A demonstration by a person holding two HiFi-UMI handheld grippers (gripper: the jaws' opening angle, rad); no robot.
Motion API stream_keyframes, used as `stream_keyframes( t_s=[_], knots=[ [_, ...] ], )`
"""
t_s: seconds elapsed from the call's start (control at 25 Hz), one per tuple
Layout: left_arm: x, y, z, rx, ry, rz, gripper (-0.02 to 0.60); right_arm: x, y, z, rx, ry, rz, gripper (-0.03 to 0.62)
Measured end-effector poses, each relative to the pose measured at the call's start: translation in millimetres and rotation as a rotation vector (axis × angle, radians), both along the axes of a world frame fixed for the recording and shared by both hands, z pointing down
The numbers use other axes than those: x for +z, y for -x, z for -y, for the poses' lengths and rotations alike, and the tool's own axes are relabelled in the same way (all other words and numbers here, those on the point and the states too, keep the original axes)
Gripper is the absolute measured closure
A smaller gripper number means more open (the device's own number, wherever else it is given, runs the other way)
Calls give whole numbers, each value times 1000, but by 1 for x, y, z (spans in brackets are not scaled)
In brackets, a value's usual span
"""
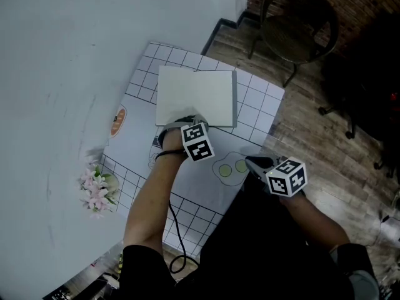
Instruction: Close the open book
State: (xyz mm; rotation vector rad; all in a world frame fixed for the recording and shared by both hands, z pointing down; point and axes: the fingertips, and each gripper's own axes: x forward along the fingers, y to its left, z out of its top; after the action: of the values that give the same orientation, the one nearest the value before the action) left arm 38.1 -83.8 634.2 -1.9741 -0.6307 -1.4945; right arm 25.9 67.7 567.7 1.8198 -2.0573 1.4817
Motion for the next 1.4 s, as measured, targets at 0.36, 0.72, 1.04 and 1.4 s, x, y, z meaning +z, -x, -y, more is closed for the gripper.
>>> stream_keyframes(
  t_s=[0.36,0.72,1.04,1.4],
  knots=[
    [-11,-1,1,-22,17,-44,574,0,1,5,-8,1,-2,595],
    [-25,-7,27,-134,-25,-188,574,2,0,14,-24,10,-8,595],
    [-23,7,59,-275,-54,-267,574,5,4,17,-48,30,-9,595],
    [-9,10,32,15,-134,-146,484,10,6,23,-60,37,2,595]
  ],
)
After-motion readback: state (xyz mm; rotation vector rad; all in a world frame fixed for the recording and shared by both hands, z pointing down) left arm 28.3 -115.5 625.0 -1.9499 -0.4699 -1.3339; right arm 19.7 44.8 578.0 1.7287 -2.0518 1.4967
